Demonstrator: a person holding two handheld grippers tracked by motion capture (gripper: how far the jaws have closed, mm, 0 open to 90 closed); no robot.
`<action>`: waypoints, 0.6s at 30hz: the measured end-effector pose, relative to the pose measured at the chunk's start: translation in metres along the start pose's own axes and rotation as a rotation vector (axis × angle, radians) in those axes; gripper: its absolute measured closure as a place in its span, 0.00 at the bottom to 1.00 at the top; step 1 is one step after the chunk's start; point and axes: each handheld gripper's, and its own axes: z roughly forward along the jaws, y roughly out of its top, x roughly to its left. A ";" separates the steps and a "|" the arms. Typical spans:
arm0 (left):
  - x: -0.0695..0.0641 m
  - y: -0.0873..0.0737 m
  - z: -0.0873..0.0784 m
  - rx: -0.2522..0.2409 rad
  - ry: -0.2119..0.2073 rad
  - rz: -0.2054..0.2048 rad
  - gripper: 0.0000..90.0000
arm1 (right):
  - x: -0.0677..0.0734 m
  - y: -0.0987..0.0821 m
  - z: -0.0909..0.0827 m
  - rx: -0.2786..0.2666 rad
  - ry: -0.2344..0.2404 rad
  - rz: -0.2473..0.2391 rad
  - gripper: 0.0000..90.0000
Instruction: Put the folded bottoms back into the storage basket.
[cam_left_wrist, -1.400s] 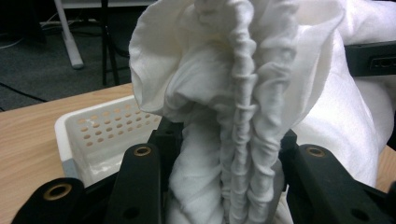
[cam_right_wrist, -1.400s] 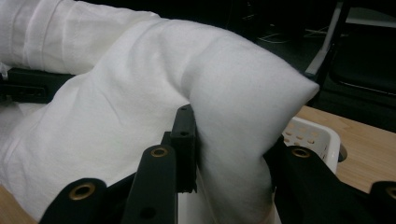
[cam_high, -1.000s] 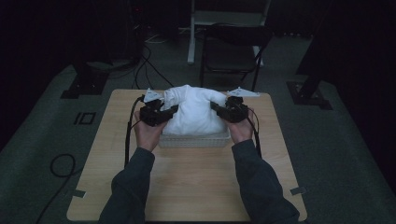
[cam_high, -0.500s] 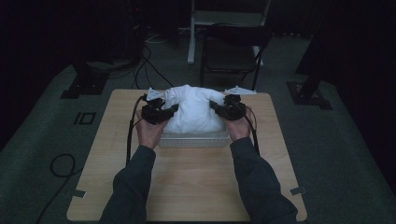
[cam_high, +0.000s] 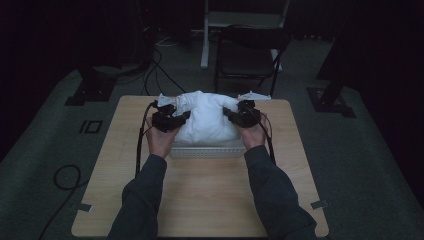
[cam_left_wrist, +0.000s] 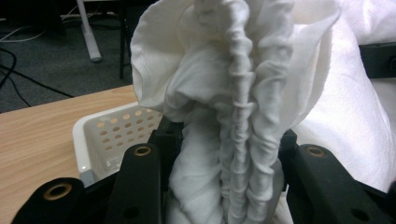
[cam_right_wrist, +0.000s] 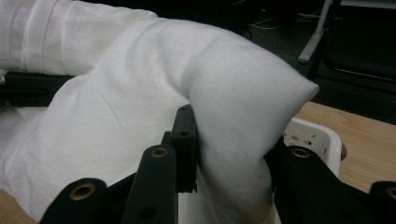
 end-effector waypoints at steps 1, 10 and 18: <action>0.000 -0.001 0.002 0.001 -0.002 -0.004 0.66 | 0.000 0.000 0.000 0.002 -0.002 0.000 0.77; 0.001 -0.004 0.008 0.010 0.015 -0.007 0.66 | -0.003 -0.003 0.008 0.014 -0.012 0.009 0.77; 0.003 -0.007 0.014 0.017 0.028 -0.013 0.66 | -0.003 -0.005 0.013 0.021 -0.018 0.015 0.77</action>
